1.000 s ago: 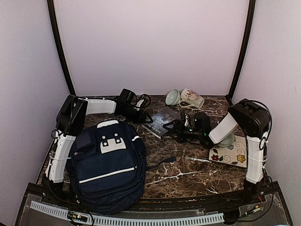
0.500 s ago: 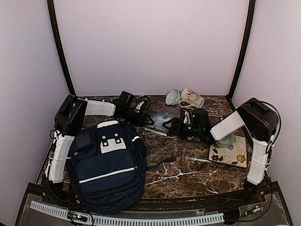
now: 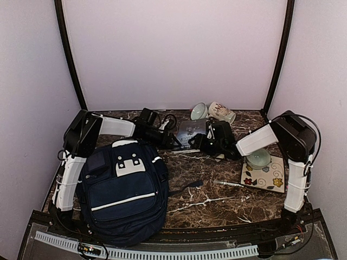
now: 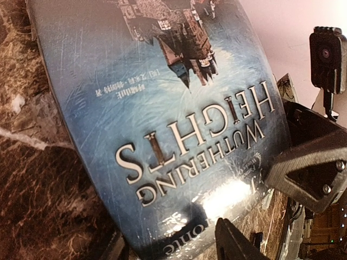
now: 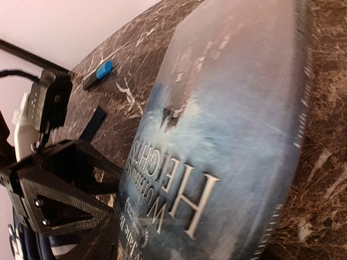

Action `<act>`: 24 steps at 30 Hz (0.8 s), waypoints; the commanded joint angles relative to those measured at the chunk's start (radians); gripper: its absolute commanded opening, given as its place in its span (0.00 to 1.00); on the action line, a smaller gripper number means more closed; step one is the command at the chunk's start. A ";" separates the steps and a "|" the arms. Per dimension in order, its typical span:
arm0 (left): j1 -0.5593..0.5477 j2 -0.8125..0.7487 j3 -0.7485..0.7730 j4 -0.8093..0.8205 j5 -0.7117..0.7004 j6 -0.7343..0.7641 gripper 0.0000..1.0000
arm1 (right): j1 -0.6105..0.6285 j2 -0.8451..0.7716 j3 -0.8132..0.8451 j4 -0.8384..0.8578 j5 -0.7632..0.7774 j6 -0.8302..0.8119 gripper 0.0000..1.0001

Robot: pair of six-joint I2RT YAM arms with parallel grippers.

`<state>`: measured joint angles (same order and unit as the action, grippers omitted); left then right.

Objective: Pack the student bag
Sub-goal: Pick up the book from the center of the board, then move the student bag to the center of the board.

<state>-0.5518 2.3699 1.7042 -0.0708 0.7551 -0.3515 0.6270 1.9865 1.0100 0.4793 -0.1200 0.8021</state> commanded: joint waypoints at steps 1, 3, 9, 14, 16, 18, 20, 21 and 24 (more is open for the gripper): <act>-0.041 -0.045 -0.043 -0.011 0.082 -0.007 0.56 | 0.027 0.020 0.026 0.117 -0.081 0.033 0.55; -0.040 -0.050 -0.048 -0.007 0.072 -0.008 0.56 | 0.027 0.017 0.014 0.142 -0.107 0.054 0.43; -0.043 -0.093 -0.081 0.005 0.016 0.012 0.53 | 0.027 -0.025 -0.013 0.143 -0.118 0.071 0.23; -0.043 -0.173 -0.147 0.049 -0.041 0.026 0.53 | 0.027 -0.078 -0.057 0.149 -0.136 0.073 0.12; -0.044 -0.216 -0.169 0.054 -0.066 0.037 0.54 | 0.027 -0.109 -0.082 0.152 -0.141 0.070 0.09; -0.044 -0.259 -0.183 0.050 -0.093 0.048 0.58 | 0.027 -0.143 -0.105 0.153 -0.147 0.060 0.02; -0.043 -0.305 -0.199 0.049 -0.121 0.059 0.60 | 0.028 -0.181 -0.127 0.148 -0.146 0.048 0.00; -0.043 -0.327 -0.206 0.051 -0.133 0.065 0.61 | 0.028 -0.201 -0.137 0.143 -0.139 0.038 0.00; -0.048 -0.397 -0.211 0.035 -0.172 0.096 0.62 | 0.032 -0.262 -0.148 0.093 -0.102 -0.002 0.00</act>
<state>-0.5945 2.1277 1.5051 -0.0307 0.6399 -0.3035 0.6437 1.8347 0.8642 0.5114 -0.2428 0.8841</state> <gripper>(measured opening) 0.615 0.214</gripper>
